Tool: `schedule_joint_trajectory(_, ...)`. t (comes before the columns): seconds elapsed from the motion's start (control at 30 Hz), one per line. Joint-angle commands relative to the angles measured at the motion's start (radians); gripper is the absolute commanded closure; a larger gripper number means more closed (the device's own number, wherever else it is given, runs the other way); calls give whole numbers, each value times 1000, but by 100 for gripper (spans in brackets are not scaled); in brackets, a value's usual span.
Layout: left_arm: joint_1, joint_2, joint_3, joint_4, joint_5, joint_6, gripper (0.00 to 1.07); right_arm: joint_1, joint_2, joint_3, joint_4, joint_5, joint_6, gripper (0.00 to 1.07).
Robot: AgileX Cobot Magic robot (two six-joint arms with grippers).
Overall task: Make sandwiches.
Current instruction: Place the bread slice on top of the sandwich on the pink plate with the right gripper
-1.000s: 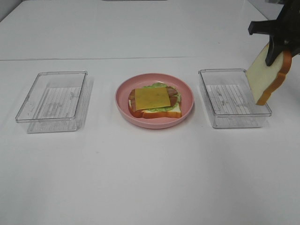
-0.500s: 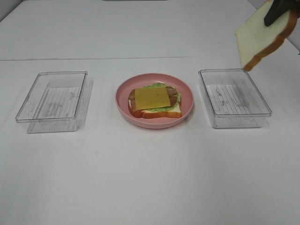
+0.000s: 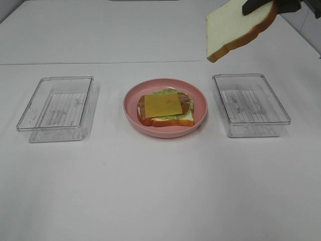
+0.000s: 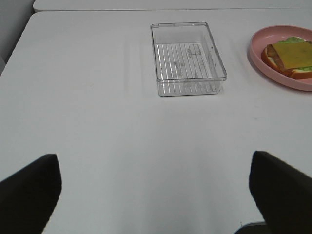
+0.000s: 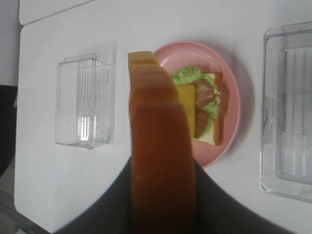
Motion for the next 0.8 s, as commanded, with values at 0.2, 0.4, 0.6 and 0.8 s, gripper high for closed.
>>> schedule_joint_trajectory(0.2, 1, -18, 1, -9, -6, 1, 7, 19, 0, 231, 113, -253, -49, 107)
schedule_joint_trajectory(0.4, 1, -18, 1, -9, -6, 1, 7, 119, 71, 239, 142, -337, -56, 107)
schedule_joint_trajectory(0.6, 1, -18, 1, -9, -6, 1, 7, 196, 164, 209, 195, -342, -83, 107)
schedule_joint_trajectory(0.8, 1, -18, 1, -9, -6, 1, 7, 258, 256, 95, 199, -271, -83, 107)
